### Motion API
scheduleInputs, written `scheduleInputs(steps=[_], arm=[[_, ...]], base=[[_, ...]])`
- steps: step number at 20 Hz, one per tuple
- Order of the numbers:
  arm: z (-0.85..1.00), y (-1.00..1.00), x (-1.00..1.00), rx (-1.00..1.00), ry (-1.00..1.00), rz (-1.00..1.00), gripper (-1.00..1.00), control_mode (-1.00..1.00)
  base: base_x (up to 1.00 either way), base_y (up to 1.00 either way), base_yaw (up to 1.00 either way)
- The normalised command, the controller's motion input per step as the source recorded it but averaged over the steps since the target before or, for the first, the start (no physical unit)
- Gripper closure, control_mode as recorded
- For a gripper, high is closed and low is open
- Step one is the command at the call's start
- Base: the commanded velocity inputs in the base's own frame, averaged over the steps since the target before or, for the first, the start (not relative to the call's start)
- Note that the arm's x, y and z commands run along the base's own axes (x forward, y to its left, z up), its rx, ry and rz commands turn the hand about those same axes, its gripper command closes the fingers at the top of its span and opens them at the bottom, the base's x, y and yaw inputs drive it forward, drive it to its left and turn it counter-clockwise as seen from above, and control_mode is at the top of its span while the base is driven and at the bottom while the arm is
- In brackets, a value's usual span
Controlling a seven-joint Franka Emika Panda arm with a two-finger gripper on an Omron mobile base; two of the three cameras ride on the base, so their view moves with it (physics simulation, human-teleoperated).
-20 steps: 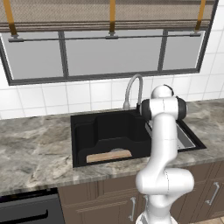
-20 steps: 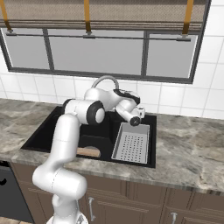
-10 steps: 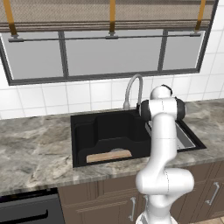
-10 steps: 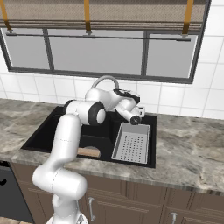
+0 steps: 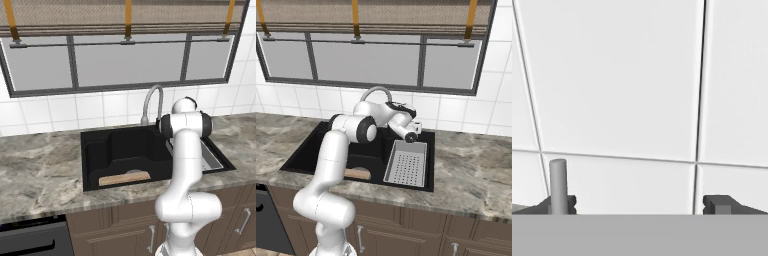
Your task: Turn on the sink faucet with hot water and rinse the cutting board for ten seconds, then turn off the faucet. Push the cutting board to reach the water if necessary.
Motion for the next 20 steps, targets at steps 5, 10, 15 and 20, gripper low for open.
scheduleInputs(steps=[5,10,15,20], arm=[[0.0,-0.14,0.0,0.0,0.0,0.0,-1.0,-1.0],[0.0,-0.06,0.0,0.0,0.0,0.0,-1.0,-1.0],[0.0,0.0,0.05,0.0,0.0,0.0,-1.0,-1.0],[0.0,0.0,0.1,0.0,0.0,0.0,-1.0,-1.0]], base=[[0.0,0.0,0.0],[0.0,0.0,0.0],[0.0,0.0,0.0],[0.0,0.0,0.0]])
